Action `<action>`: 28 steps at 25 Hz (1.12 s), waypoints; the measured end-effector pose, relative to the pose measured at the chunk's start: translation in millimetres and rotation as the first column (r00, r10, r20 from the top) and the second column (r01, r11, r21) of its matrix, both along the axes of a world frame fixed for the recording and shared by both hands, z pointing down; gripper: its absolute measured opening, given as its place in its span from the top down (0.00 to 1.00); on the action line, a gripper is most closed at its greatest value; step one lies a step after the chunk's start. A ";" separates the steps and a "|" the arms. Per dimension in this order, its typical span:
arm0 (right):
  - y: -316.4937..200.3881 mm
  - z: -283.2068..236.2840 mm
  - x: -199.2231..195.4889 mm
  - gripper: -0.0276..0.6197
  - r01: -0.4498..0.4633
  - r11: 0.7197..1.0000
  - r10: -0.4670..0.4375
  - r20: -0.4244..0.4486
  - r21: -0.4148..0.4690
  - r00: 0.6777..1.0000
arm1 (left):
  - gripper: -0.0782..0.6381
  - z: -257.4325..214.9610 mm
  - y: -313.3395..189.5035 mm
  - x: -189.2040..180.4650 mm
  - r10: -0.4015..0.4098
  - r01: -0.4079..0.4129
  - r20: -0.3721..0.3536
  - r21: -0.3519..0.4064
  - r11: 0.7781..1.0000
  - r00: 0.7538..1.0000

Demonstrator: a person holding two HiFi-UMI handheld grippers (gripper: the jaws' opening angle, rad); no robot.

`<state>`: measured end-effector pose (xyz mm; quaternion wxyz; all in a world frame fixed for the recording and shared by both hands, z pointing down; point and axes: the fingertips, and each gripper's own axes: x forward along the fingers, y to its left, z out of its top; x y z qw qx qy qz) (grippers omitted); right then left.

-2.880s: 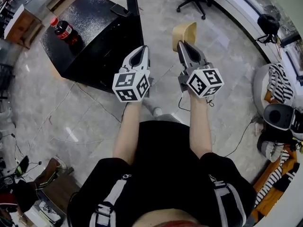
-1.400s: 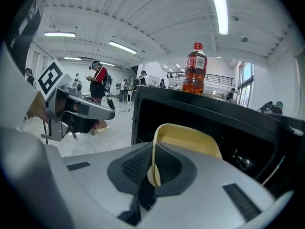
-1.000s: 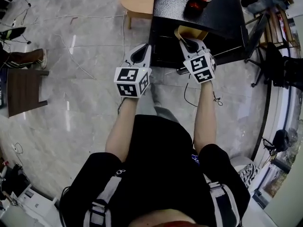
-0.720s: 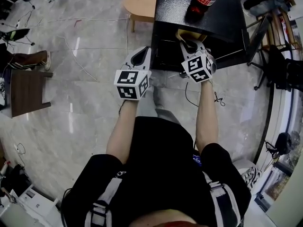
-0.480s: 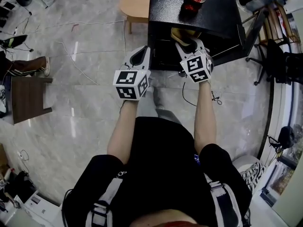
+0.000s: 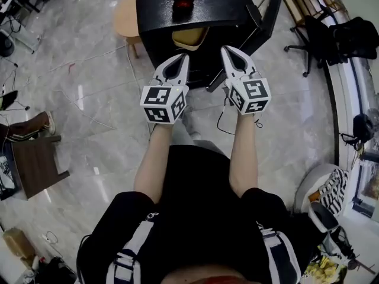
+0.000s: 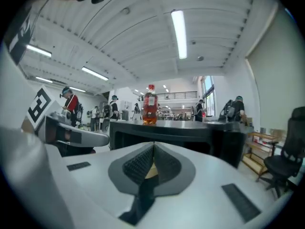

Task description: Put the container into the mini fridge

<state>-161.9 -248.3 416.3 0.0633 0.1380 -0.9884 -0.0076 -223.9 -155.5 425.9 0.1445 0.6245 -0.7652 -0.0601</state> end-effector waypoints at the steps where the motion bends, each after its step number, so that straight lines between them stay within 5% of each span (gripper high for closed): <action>1: -8.2 -6.0 18.4 0.94 -0.036 0.999 0.037 0.028 -0.013 0.999 | 0.88 -5.7 -10.0 11.4 0.034 -0.034 0.010 0.011 0.999 0.999; 7: -53.9 -28.6 142.7 0.94 -0.313 0.949 0.315 0.079 -0.033 0.946 | 0.88 -26.3 -69.2 101.1 0.254 -0.256 0.050 0.049 0.965 0.966; 15: -71.8 -55.6 317.9 0.94 -0.647 0.761 0.646 0.132 -0.039 0.752 | 0.88 -54.7 -126.4 237.2 0.529 -0.538 0.115 0.082 0.839 0.841; 21: -58.4 -63.8 393.2 0.94 -0.752 0.658 0.748 0.151 -0.039 0.646 | 0.88 -69.6 -134.4 315.5 0.642 -0.664 0.198 0.067 0.745 0.740; 28: -49.8 -67.8 427.4 0.94 -0.789 0.613 0.783 0.163 -0.045 0.600 | 0.88 -82.8 -128.4 366.2 0.691 -0.728 0.272 0.059 0.683 0.670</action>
